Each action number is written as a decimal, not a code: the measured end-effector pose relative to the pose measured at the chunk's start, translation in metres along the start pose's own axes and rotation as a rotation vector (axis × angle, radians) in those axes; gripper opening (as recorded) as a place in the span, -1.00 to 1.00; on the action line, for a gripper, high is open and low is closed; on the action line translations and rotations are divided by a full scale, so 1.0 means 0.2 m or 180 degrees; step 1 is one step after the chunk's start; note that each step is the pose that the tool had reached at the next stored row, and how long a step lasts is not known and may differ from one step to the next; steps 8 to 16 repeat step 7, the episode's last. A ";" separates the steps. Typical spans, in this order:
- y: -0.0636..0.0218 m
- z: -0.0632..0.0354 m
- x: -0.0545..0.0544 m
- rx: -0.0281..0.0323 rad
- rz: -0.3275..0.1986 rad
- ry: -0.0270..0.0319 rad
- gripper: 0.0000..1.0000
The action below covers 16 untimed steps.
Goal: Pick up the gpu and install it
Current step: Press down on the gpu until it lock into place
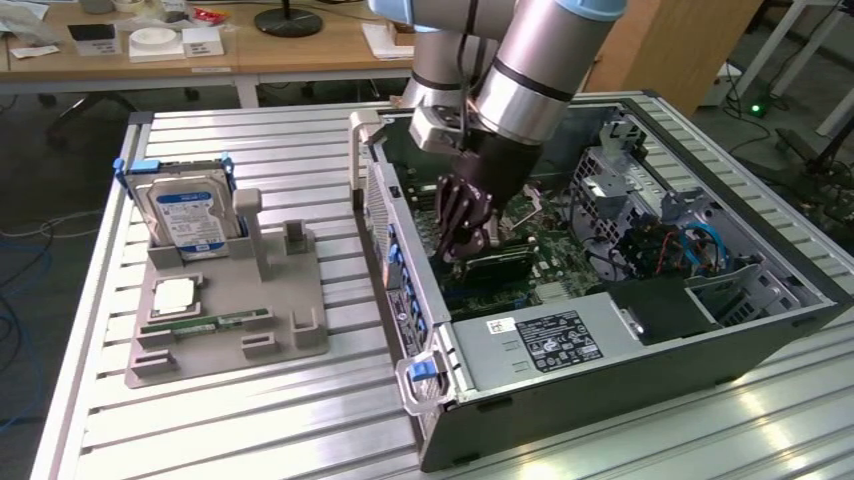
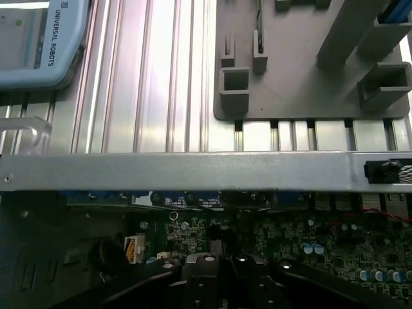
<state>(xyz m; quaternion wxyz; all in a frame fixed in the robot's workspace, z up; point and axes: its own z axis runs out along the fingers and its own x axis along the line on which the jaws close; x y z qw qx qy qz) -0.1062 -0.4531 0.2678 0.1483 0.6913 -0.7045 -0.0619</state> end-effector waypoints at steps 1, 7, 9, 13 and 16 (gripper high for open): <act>0.003 0.003 0.00 0.0000 0.0002 0.0008 -0.79; 0.044 0.027 0.01 0.0001 0.0010 0.0051 -0.79; 0.044 0.027 0.01 0.0001 0.0010 0.0051 -0.79; 0.044 0.027 0.01 0.0001 0.0010 0.0051 -0.79; 0.044 0.027 0.01 0.0001 0.0010 0.0051 -0.79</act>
